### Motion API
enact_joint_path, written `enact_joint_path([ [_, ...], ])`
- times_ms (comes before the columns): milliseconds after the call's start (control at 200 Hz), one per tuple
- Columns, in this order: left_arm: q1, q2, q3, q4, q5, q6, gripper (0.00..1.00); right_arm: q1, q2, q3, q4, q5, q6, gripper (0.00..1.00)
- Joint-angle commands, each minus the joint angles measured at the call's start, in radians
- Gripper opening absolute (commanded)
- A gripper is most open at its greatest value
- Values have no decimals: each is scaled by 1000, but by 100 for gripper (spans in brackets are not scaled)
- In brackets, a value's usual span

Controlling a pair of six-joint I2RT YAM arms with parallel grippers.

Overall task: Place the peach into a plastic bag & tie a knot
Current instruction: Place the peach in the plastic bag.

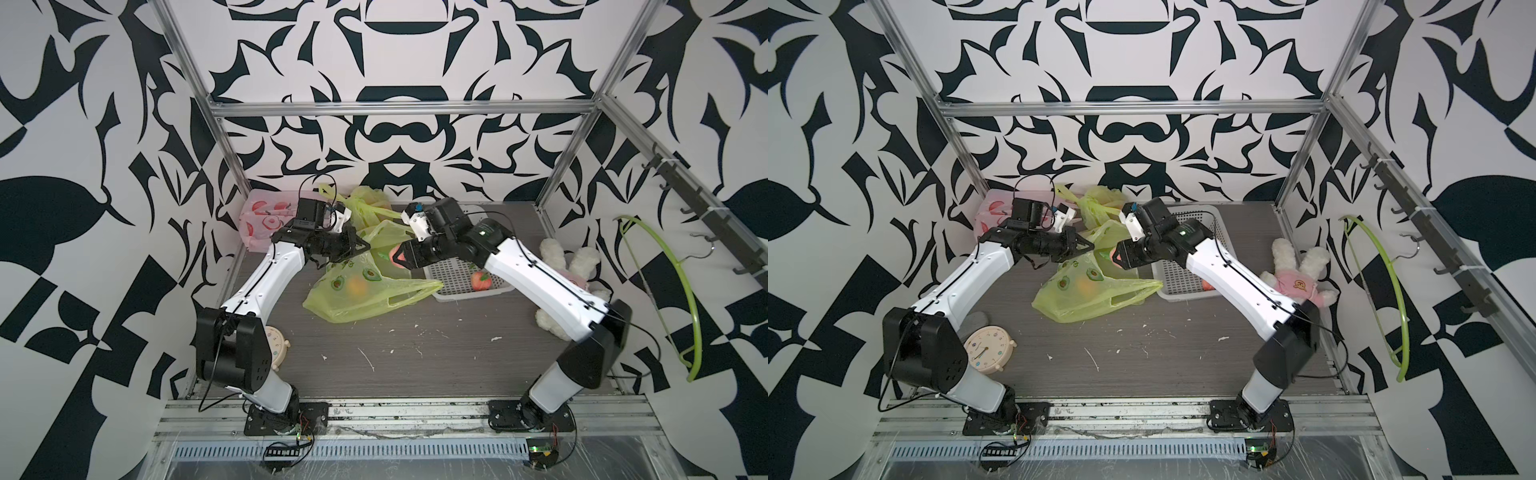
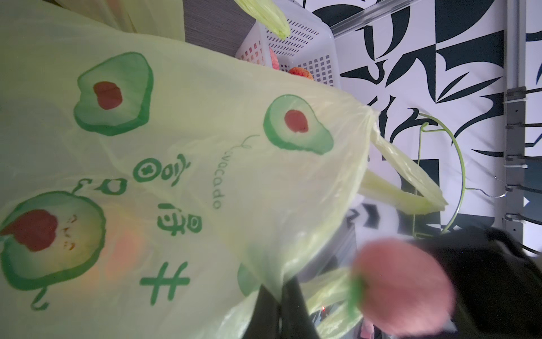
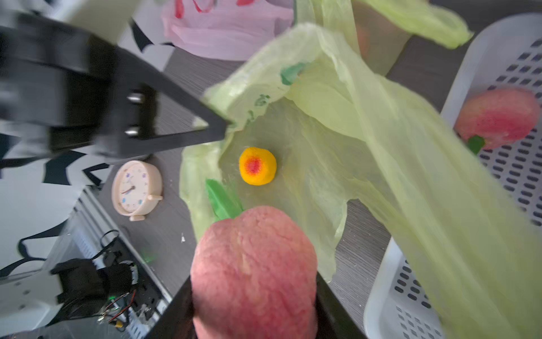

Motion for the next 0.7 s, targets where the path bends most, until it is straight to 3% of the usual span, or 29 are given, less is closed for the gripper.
enact_joint_path([
  [0, 2, -39, -15, 0, 33, -3, 0, -3, 62, 115, -12, 12, 11, 41],
  [65, 3, -45, -15, 3, 36, -5, 0, -3, 102, 157, -8, -25, 11, 58],
  [120, 2, -46, -16, 1, 37, -6, 0, -3, 115, 178, -8, -44, 10, 66],
  [250, 2, -44, -23, 10, 37, -6, 0, -4, 64, 166, -7, -30, 2, 70],
  [420, 2, -25, -29, 23, 37, -1, 0, -49, -136, 22, -6, 52, -41, 70],
  [575, 3, -14, -21, 29, 40, 0, 0, -271, -315, -146, 15, 77, -4, 70],
  [700, 2, -13, -18, 29, 42, 2, 0, -449, -335, -236, 22, 127, 23, 76],
])
